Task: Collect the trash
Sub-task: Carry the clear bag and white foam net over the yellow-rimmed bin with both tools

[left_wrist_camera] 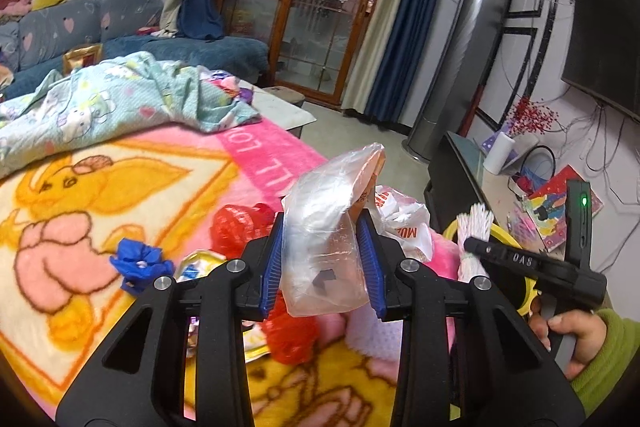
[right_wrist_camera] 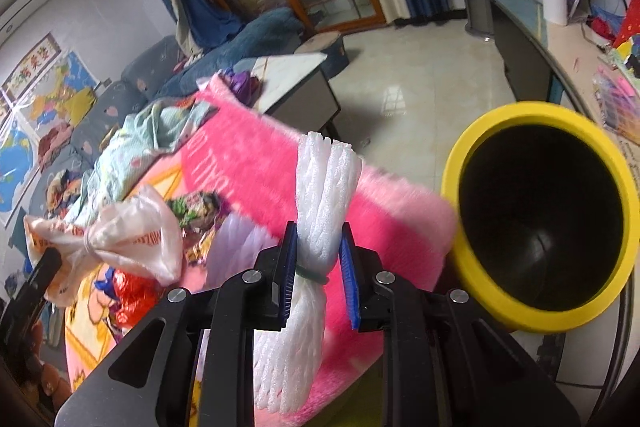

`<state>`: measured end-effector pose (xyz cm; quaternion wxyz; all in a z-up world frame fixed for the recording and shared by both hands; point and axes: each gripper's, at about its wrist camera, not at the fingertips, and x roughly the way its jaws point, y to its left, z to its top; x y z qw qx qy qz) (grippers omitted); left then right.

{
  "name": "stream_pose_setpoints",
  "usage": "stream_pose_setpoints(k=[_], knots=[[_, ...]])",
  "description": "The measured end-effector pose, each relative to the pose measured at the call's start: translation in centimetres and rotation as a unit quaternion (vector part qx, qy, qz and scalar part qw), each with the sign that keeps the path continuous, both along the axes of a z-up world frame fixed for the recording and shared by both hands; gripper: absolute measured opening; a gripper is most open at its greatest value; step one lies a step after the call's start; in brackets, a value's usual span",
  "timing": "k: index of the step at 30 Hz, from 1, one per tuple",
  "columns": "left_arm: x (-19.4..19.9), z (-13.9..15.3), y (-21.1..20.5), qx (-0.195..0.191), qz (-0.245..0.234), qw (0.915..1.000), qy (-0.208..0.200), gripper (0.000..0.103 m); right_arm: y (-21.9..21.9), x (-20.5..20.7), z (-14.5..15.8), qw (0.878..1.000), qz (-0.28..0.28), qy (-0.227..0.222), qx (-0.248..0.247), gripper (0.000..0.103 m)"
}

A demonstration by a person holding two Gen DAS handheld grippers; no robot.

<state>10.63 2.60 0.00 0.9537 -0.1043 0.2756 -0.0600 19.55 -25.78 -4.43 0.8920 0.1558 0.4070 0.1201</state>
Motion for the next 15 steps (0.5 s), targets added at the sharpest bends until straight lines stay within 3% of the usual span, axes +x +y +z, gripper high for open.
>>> stream_pose_setpoints(k=[15], knots=[[1.2, -0.1, -6.7, 0.024, -0.070, 0.9972, -0.002, 0.028, -7.3, 0.4, 2.8, 0.994, -0.097, -0.054, 0.006, 0.020]])
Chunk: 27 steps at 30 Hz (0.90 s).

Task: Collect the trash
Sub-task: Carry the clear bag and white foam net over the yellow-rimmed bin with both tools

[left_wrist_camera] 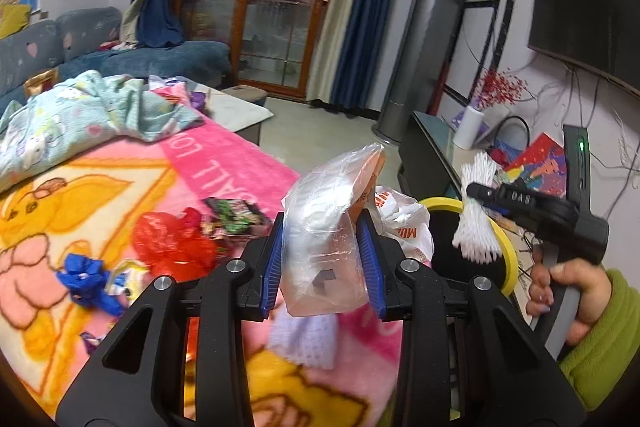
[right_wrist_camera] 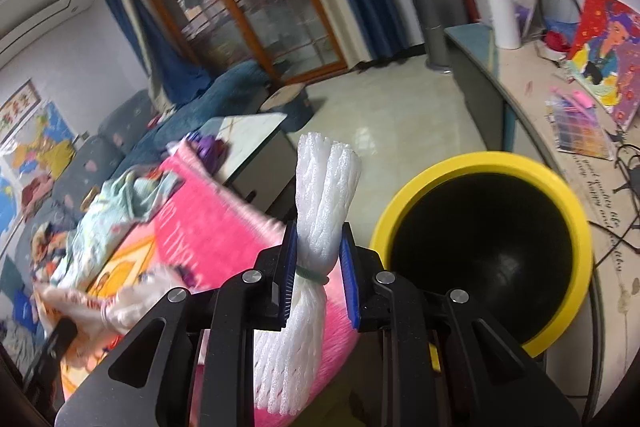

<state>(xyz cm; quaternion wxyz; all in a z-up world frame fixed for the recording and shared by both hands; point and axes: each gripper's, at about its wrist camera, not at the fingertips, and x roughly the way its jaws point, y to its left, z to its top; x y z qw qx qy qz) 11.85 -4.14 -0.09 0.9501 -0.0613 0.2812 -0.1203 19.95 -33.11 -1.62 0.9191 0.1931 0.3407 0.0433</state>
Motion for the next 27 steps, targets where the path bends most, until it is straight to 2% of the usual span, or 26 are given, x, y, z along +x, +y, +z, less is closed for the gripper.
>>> stream_pose_setpoints(k=[8, 15, 27], knots=[[1.2, -1.0, -4.1, 0.012, -0.039, 0.9991, 0.009, 0.028, -4.7, -0.1, 0.9, 0.997, -0.066, -0.023, -0.012, 0.020], [2.3, -1.6, -8.2, 0.027, -0.078, 0.9965, 0.014, 0.028, -8.5, -0.2, 1.0, 0.992, -0.112, -0.034, -0.046, 0.020], [4.1, -3.6, -13.9, 0.057, -0.120, 0.9907, 0.028, 0.028, -12.4, 0.4, -1.5, 0.989, -0.122, -0.008, -0.086, 0.020]])
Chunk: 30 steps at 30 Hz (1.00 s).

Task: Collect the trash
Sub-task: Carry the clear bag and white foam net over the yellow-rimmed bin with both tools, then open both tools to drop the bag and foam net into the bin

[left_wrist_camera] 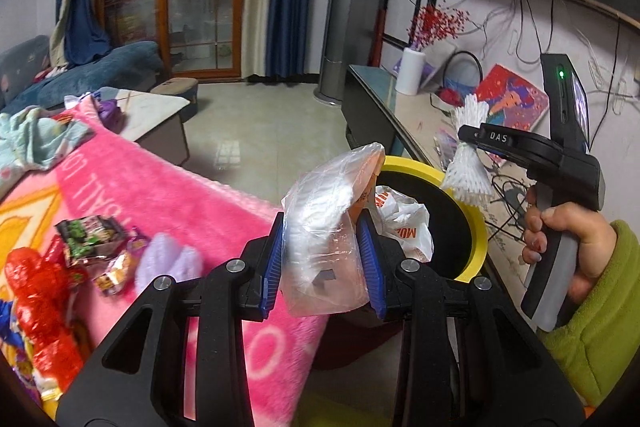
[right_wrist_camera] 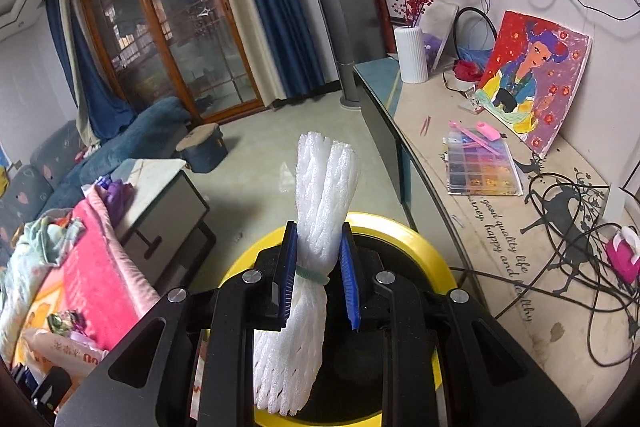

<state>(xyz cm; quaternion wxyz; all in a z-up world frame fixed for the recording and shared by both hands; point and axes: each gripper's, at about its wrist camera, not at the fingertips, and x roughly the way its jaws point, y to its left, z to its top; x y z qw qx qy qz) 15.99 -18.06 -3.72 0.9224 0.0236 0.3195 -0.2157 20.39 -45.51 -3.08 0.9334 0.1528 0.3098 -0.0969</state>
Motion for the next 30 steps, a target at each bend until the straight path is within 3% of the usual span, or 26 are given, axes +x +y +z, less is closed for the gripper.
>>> stream_pose_setpoints(k=[16, 19, 21, 27, 30], knots=[[3.0, -3.0, -4.5, 0.030, -0.030, 0.9987, 0.031, 0.031, -2.3, 1.3, -3.5, 0.999, 0.001, 0.044, 0.029, 0.023], [3.4, -3.1, -4.6, 0.022, -0.029, 0.9988, 0.035, 0.041, -2.4, 1.4, -3.8, 0.998, 0.006, 0.048, 0.036, 0.035], [3.4, -3.0, -4.3, 0.014, -0.028, 0.9989, 0.035, 0.058, -2.4, 1.4, -3.9, 0.998, 0.004, 0.045, 0.040, 0.046], [3.1, -2.6, -3.2, -0.008, -0.013, 0.9992, 0.036, 0.084, -2.2, 1.3, -3.7, 0.998, 0.003, 0.042, 0.039, 0.051], [2.6, -2.2, -2.5, -0.015, -0.001, 0.9995, 0.028, 0.092, -1.7, 1.1, -3.2, 0.999, 0.004, 0.037, 0.038, 0.053]])
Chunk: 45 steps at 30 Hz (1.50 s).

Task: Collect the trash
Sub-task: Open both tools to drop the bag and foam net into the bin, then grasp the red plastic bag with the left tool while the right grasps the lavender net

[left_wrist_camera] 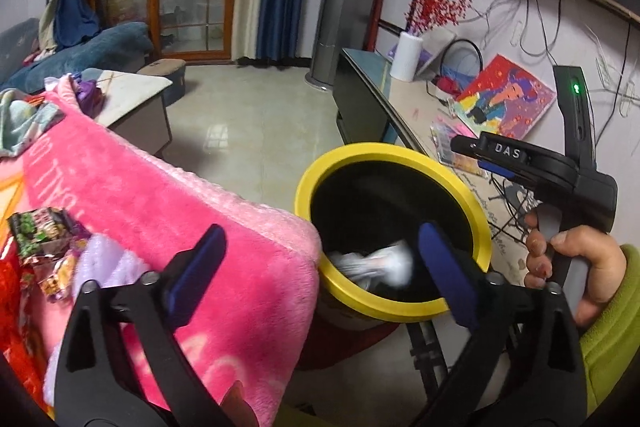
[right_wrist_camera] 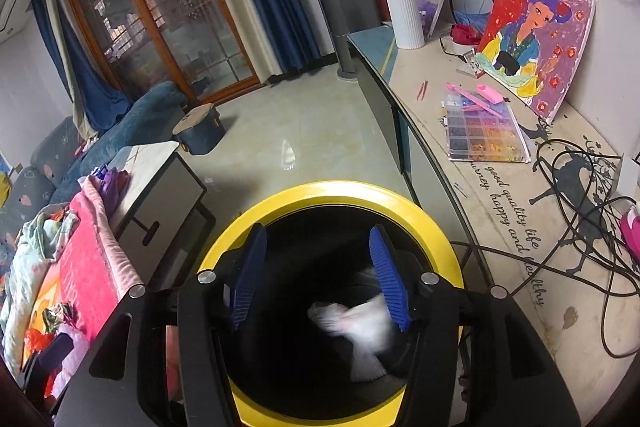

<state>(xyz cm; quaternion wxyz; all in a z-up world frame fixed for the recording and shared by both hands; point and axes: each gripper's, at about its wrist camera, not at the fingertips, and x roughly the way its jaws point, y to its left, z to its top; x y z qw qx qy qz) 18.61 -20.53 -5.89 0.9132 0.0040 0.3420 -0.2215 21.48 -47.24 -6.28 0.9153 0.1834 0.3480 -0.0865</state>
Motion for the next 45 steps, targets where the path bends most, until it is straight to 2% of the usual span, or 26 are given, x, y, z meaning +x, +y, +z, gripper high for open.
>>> stream_pose_setpoints(k=[9, 13, 18, 27, 45], knots=[[-1.7, 1.9, 3.4, -0.014, 0.049, 0.9982, -0.032, 0.092, 4.1, -1.0, 2.4, 0.999, 0.045, -0.030, -0.001, 0.060], [-2.3, 2.4, 5.2, -0.020, 0.069, 0.9966, -0.040, 0.092, 6.0, -1.4, 3.4, 0.997, 0.065, -0.037, 0.006, 0.061], [-3.1, 3.1, 7.5, -0.027, 0.098, 0.9935, -0.050, 0.092, 8.8, -2.2, 4.5, 0.994, 0.096, -0.045, 0.002, 0.067], [-4.3, 4.3, 11.4, -0.041, 0.146, 0.9863, -0.065, 0.092, 13.1, -3.8, 6.2, 0.987, 0.144, -0.069, -0.012, 0.068], [-5.7, 5.1, 18.4, -0.054, 0.239, 0.9666, -0.076, 0.092, 20.9, -6.4, 6.7, 0.968, 0.232, -0.086, -0.048, 0.068]])
